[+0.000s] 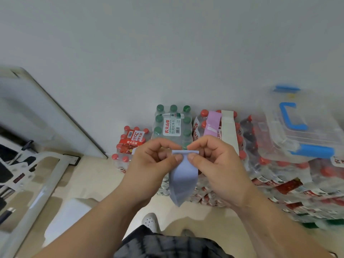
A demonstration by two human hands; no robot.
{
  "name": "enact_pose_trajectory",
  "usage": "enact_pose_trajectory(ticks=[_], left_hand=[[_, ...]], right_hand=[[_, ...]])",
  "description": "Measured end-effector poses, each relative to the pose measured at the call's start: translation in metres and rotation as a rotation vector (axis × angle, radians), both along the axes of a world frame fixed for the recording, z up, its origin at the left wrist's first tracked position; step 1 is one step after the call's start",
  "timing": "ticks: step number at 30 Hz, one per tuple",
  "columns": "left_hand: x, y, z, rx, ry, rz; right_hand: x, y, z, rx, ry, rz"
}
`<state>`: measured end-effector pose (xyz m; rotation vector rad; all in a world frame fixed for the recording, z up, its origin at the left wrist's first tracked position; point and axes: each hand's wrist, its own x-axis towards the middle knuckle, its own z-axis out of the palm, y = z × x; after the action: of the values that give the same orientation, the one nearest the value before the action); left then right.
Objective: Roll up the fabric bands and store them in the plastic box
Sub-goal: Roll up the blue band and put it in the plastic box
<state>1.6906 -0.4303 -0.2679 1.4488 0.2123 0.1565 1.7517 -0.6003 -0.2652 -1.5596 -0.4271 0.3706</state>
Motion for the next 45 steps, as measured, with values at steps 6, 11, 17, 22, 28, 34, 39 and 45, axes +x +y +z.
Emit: enact_pose_trajectory(ticks=[6, 11, 17, 22, 28, 34, 39, 45], left_hand=[[-0.006, -0.019, 0.006, -0.164, -0.009, -0.007], [-0.007, -0.028, 0.009, -0.115, 0.013, -0.007], [-0.013, -0.027, 0.017, -0.005, -0.003, -0.098], [-0.021, -0.024, 0.02, 0.074, 0.079, -0.102], [-0.026, -0.026, 0.021, 0.189, 0.027, -0.049], [-0.023, -0.027, 0.024, 0.18, -0.029, -0.026], [-0.02, -0.024, 0.023, 0.123, -0.029, -0.048], [-0.02, -0.019, 0.022, 0.304, -0.119, 0.015]], right_hand=[[-0.008, -0.02, 0.001, 0.021, -0.08, 0.005], [-0.009, -0.027, 0.006, 0.011, -0.117, -0.019], [-0.014, -0.032, 0.01, 0.026, -0.025, -0.003], [-0.016, -0.036, 0.011, -0.035, -0.015, 0.028], [-0.02, -0.035, 0.013, 0.006, 0.019, 0.025], [-0.017, -0.032, 0.018, 0.015, 0.018, 0.035], [-0.012, -0.03, 0.014, 0.0, -0.051, 0.033], [-0.011, -0.027, 0.017, -0.001, -0.063, 0.041]])
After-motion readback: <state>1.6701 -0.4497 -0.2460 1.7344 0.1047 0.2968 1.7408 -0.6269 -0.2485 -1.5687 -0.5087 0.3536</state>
